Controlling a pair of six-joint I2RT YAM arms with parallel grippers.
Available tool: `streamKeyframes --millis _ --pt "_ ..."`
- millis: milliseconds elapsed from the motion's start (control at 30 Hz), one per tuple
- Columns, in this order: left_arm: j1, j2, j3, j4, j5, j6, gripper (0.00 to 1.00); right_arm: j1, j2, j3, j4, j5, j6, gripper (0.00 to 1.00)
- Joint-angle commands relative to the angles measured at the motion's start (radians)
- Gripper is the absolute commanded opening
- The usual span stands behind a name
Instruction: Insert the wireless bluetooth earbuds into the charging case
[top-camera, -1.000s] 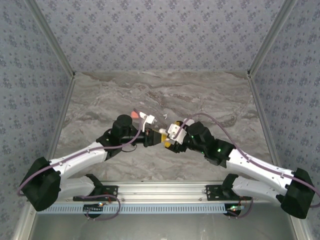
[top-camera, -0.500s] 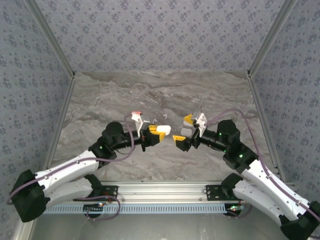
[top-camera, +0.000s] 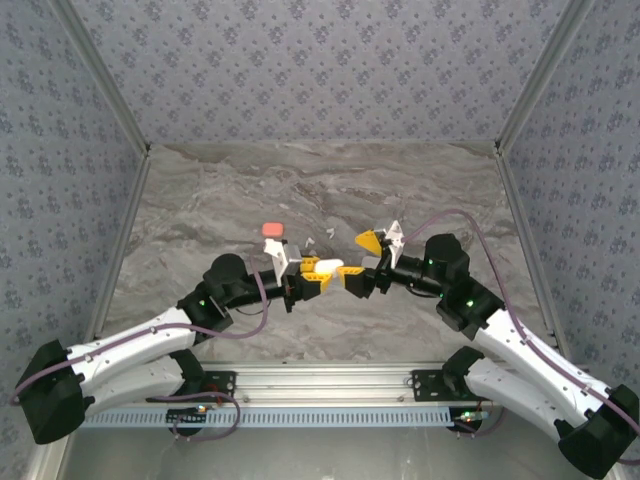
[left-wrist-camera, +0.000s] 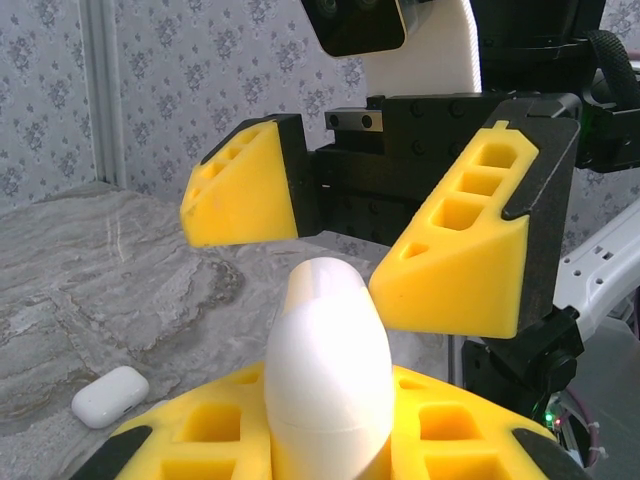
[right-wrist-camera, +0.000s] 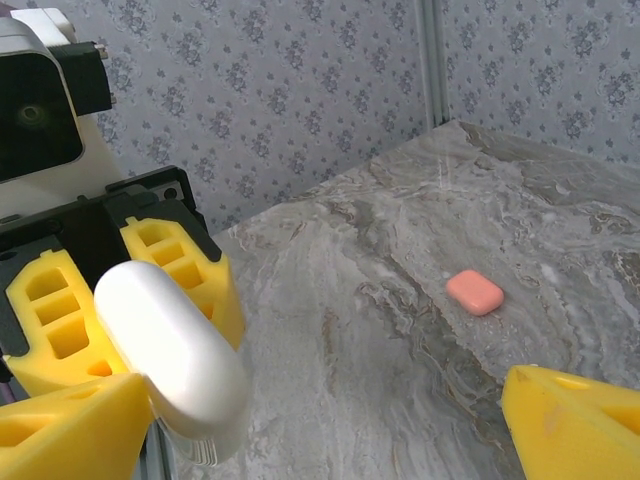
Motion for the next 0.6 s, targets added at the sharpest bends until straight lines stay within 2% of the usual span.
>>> streamKeyframes --millis 0,567 --pt "-0.004 -0.024 0.007 0.051 0.017 0.024 0.00 0.002 0.013 0.032 0.016 0.037 0.011 0.93" --pt "-0.004 -0.009 0.019 0.044 0.015 0.028 0.00 -0.049 0.101 0.097 0.003 0.040 0.046 0.94"
